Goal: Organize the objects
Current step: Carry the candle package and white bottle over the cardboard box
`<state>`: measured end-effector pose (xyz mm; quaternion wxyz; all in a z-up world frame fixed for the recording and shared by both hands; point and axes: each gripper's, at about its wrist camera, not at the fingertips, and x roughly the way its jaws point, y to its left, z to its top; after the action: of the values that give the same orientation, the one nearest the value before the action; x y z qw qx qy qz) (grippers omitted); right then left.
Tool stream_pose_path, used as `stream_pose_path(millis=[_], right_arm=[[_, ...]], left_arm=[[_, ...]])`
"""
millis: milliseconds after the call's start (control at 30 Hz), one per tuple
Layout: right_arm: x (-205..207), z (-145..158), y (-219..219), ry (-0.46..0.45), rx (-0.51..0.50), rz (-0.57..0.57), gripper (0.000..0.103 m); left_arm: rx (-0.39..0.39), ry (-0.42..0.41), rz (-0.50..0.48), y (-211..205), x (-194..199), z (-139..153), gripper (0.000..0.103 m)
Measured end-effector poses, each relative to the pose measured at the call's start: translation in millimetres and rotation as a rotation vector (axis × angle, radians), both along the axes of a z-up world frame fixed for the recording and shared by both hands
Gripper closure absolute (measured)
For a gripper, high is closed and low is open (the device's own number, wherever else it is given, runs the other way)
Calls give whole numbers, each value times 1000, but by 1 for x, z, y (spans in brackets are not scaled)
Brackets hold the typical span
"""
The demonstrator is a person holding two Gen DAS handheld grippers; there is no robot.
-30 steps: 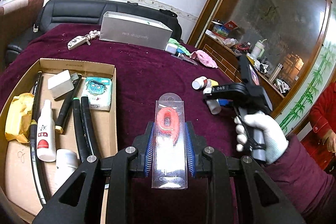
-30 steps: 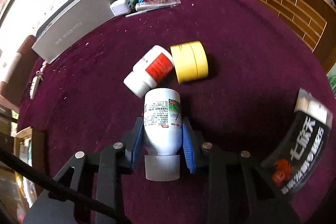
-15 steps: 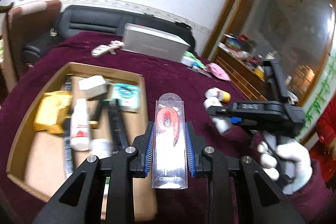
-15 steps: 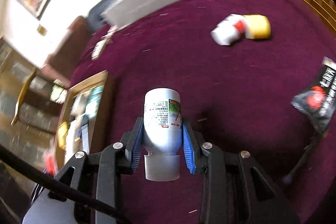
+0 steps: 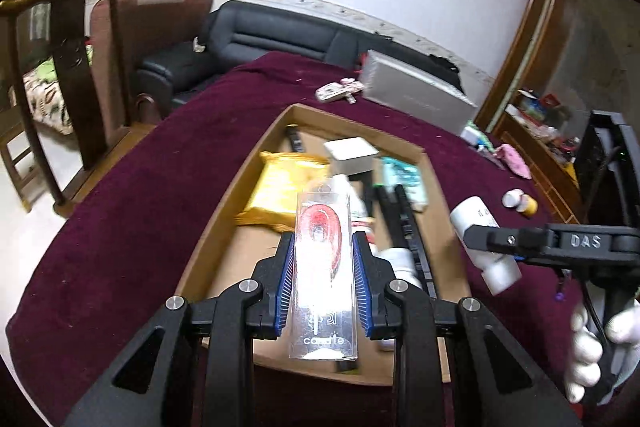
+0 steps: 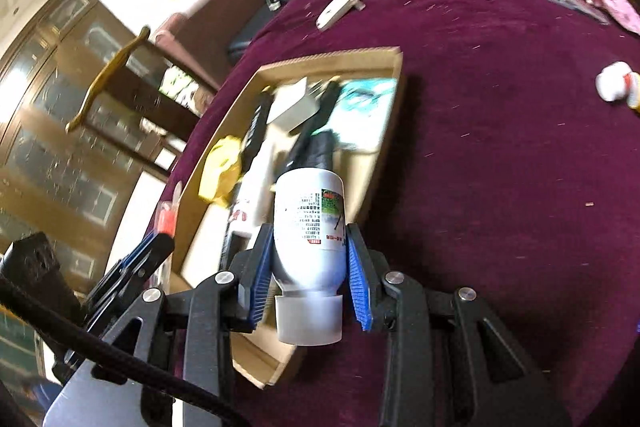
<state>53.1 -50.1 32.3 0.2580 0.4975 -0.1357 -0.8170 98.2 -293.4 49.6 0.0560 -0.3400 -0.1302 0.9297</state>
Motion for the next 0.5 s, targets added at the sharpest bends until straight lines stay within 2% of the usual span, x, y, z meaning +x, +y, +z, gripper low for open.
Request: stream_pose_path(millis=[167, 500], right_arm=[[-4, -8, -24, -14, 15, 39, 71], [-28, -24, -51, 8, 120, 44, 70]], left_arm=[[3, -46, 10, -8, -12, -16, 80], [13, -88, 16, -16, -25, -29, 80]])
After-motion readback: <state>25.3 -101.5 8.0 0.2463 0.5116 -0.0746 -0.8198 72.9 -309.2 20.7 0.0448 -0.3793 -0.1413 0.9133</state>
